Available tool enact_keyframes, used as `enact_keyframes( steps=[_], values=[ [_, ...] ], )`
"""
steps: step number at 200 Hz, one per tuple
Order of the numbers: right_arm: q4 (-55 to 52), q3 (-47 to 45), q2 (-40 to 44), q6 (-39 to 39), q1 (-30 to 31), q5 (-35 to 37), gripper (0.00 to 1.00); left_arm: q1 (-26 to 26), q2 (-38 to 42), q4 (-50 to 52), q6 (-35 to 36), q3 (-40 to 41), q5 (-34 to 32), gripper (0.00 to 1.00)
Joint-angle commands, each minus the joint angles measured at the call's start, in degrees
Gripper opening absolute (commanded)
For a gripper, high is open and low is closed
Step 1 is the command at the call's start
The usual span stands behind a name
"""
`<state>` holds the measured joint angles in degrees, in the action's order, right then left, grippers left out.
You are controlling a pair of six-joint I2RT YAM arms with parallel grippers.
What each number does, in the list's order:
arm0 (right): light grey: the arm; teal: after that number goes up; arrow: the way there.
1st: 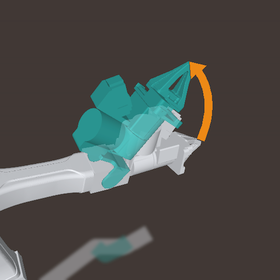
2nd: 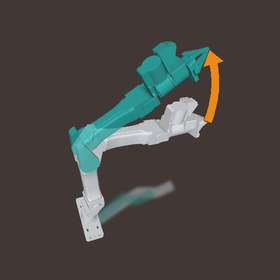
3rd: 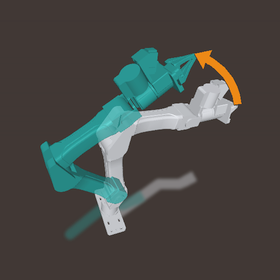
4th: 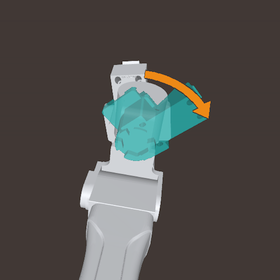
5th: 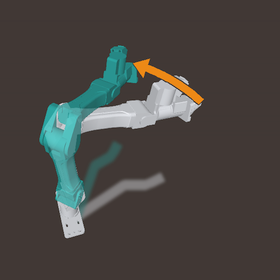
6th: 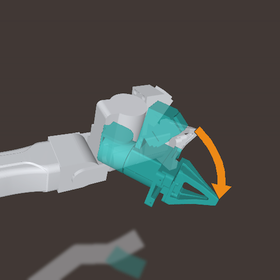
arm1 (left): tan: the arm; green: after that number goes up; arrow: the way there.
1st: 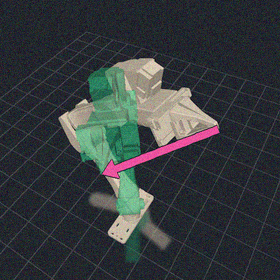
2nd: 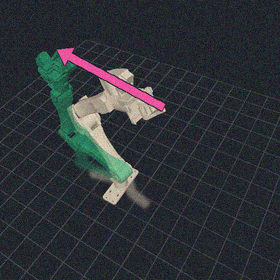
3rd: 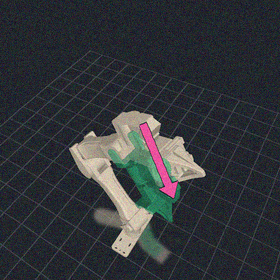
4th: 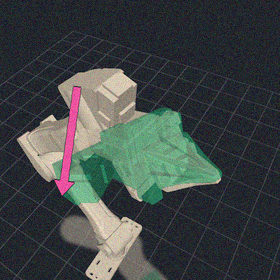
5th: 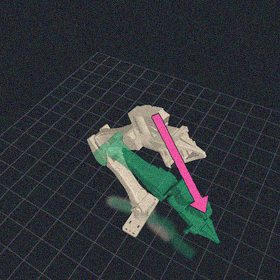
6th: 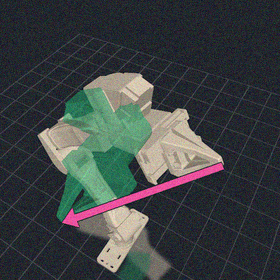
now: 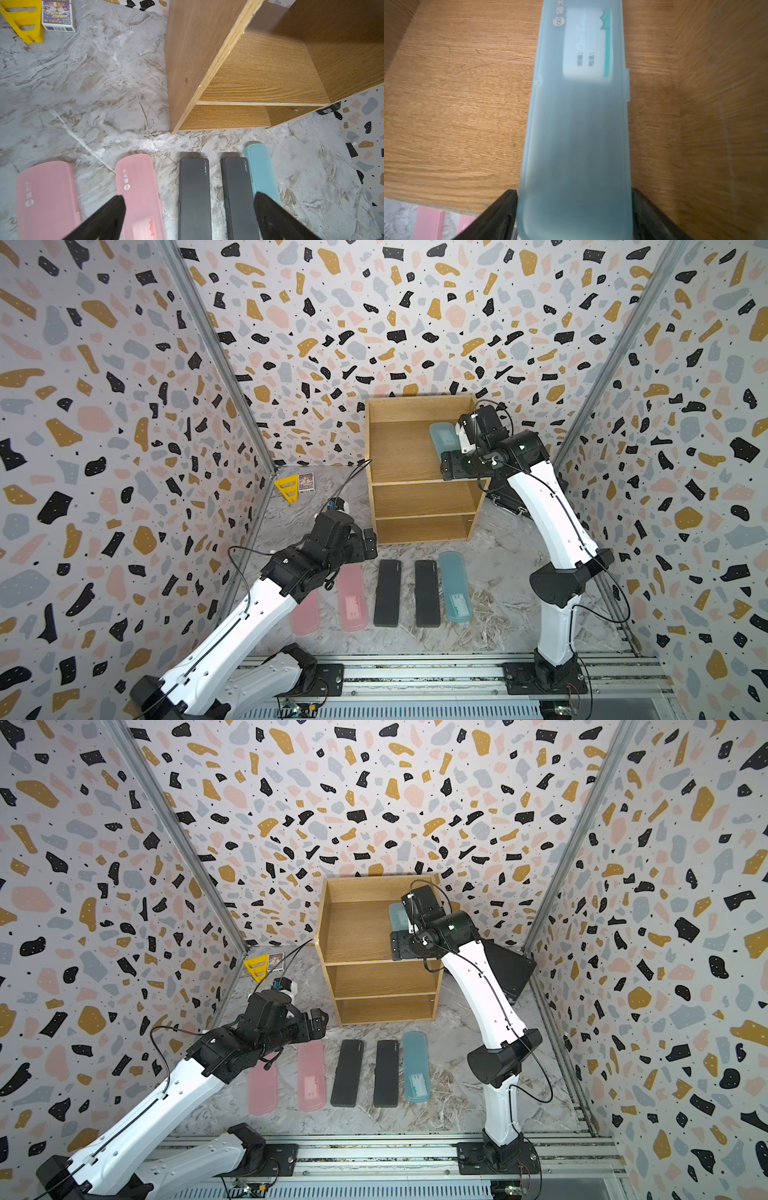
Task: Place the pencil cases on the shelf according to color
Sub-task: Place the pencil case on the shelf, then pick up the pencil case from the center of the board.
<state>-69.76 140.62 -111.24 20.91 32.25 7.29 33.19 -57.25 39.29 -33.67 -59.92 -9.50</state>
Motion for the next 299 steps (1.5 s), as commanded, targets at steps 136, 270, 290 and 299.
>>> enact_keyframes(
  steps=[136, 270, 290, 299],
  values=[
    [22.2, -53.4, 46.3, 1.0, -0.2, -15.8, 1.00, 0.2, 3.0, -4.2, -3.2, 8.5, 1.8, 1.00],
    [20.4, -93.0, 54.3, 11.6, 4.8, -6.7, 1.00, 0.4, 4.4, -11.2, -6.7, 24.9, 9.5, 1.00],
    [25.5, -96.3, 51.5, 12.1, 6.6, -9.9, 0.94, 0.4, 4.4, -11.1, -6.0, 25.5, 9.2, 1.00],
    [27.1, -97.3, 50.5, 13.4, 7.5, -9.6, 0.94, 0.4, 4.3, -10.8, -5.4, 25.4, 9.1, 1.00]
  ],
)
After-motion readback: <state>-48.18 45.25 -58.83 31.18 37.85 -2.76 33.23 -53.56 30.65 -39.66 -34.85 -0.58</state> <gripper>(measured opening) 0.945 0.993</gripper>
